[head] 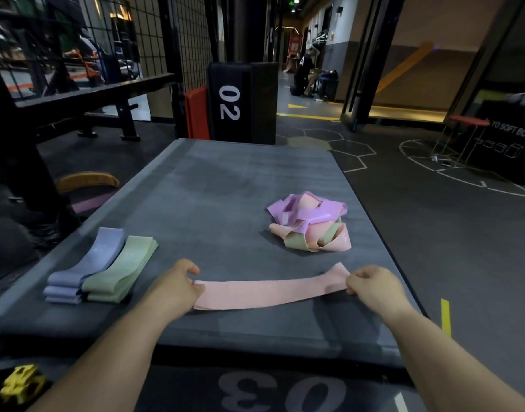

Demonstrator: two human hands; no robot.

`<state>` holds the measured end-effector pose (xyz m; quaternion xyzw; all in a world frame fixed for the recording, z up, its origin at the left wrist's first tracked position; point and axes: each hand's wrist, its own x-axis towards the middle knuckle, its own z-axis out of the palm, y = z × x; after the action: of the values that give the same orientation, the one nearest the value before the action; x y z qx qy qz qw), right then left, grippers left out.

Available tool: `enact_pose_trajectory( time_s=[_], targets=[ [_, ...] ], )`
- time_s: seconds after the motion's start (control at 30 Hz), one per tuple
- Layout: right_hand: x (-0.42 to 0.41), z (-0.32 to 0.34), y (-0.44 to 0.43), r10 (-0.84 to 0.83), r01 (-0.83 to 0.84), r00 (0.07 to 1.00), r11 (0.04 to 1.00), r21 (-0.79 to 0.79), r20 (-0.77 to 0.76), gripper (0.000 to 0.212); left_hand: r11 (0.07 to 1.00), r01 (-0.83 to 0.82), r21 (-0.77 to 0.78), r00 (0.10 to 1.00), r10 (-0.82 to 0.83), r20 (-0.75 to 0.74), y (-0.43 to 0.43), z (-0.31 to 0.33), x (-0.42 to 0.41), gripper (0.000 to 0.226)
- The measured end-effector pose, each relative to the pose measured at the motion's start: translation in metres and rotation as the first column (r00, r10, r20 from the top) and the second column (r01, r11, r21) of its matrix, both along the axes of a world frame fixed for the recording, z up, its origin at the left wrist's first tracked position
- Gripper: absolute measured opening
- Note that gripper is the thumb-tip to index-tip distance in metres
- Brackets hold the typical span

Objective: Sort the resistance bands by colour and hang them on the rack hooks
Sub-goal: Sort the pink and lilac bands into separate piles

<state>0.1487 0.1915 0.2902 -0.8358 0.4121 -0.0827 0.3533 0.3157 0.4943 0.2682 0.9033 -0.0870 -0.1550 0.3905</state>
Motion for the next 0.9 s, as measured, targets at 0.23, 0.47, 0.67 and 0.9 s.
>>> enact_pose_trajectory(
  time_s=[0.23,0.47,0.67,0.9],
  targets=[
    [-0.006,0.011,-0.005,0.080,-0.069,0.992,0.992,0.109,-0.101,0.015,0.980,0.031,0.199,0.997,-0.044,0.058,0.008,0.009,0.002,0.022],
    [-0.004,0.010,0.004,0.213,-0.276,0.881,0.956,-0.095,-0.422,0.018,0.936,0.076,0.344,0.995,-0.094,0.035,0.010,0.013,-0.002,0.017],
    [-0.007,0.015,0.010,0.175,-0.271,0.914,0.935,-0.230,-0.365,0.016,0.997,0.073,0.024,0.993,-0.070,-0.100,0.000,0.023,-0.012,0.013],
    [0.007,0.013,0.048,0.431,-0.430,0.902,0.899,-0.087,-0.016,0.022,0.919,0.009,-0.395,0.922,-0.160,-0.352,-0.031,0.032,-0.032,0.014]
  ],
)
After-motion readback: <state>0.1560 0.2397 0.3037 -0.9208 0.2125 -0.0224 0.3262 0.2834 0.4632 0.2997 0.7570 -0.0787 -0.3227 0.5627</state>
